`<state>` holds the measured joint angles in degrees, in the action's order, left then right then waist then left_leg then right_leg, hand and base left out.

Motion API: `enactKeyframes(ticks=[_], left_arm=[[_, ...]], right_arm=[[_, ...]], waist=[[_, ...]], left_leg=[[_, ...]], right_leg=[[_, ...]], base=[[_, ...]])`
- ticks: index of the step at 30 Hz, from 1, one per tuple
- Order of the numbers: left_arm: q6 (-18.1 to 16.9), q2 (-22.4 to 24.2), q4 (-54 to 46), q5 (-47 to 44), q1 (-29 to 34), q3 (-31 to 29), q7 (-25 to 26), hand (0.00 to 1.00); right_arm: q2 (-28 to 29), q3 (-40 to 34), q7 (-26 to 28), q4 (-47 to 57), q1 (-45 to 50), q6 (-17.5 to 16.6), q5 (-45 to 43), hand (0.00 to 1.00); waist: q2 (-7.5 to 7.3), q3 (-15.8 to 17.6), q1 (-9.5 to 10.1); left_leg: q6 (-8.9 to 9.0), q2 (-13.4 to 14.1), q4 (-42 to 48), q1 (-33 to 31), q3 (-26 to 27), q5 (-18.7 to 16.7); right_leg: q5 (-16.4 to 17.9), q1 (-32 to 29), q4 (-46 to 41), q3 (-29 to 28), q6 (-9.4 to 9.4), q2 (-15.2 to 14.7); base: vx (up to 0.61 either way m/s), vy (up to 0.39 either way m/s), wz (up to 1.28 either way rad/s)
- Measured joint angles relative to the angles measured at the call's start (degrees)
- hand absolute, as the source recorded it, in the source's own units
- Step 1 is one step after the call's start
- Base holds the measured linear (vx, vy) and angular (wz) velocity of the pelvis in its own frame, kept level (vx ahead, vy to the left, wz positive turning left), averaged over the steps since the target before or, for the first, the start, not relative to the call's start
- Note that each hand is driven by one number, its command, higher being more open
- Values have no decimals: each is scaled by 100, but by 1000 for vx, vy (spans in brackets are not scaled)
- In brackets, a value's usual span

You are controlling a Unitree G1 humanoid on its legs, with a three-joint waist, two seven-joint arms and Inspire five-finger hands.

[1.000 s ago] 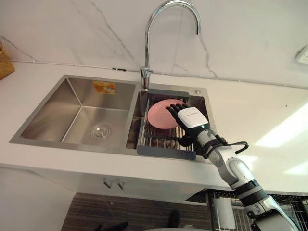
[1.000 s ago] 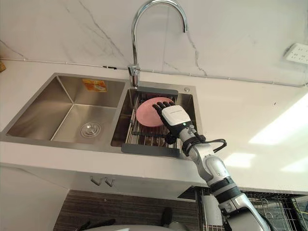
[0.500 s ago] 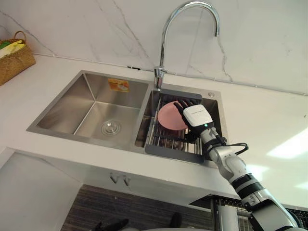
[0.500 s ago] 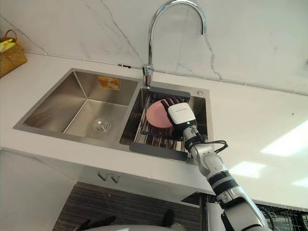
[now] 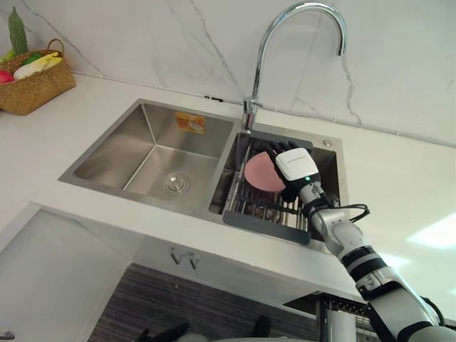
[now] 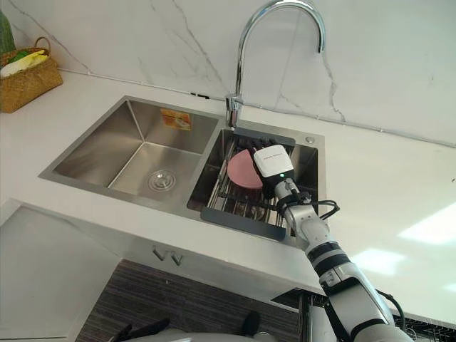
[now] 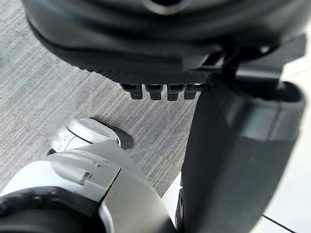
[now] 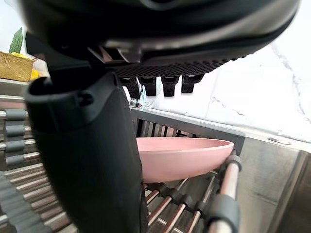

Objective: Walk over to the sink, pick up the cup, carry it to the dishwasher, place the cup inside the dishwasher, then close the dishwasher door

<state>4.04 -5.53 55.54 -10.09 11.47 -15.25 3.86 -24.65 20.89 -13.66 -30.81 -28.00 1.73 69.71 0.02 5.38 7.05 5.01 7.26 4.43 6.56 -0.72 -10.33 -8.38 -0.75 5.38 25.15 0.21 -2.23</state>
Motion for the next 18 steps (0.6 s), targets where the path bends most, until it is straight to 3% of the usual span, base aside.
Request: enactKeyframes(ticks=[9,18], left_arm=[[-209,34,-215,35,119,8,259,100],[-335,35,-399,72,242,-1,335,100]], right_arm=[[-10,-75,-1311,-156,3,359,-18,0],[-27,-347,-1339,621,50,-183,-565,0]], waist=[[9,138,-19],[44,178,-31]], left_leg=[[11,16,-30,4,-6,23],[-4,-9,-95,93,170,13]], right_leg=[[-16,-7,-1,5,-17,18],[-74,-39,-1,-172,-34,22]], base=[[8,22,1],[19,49,-9]])
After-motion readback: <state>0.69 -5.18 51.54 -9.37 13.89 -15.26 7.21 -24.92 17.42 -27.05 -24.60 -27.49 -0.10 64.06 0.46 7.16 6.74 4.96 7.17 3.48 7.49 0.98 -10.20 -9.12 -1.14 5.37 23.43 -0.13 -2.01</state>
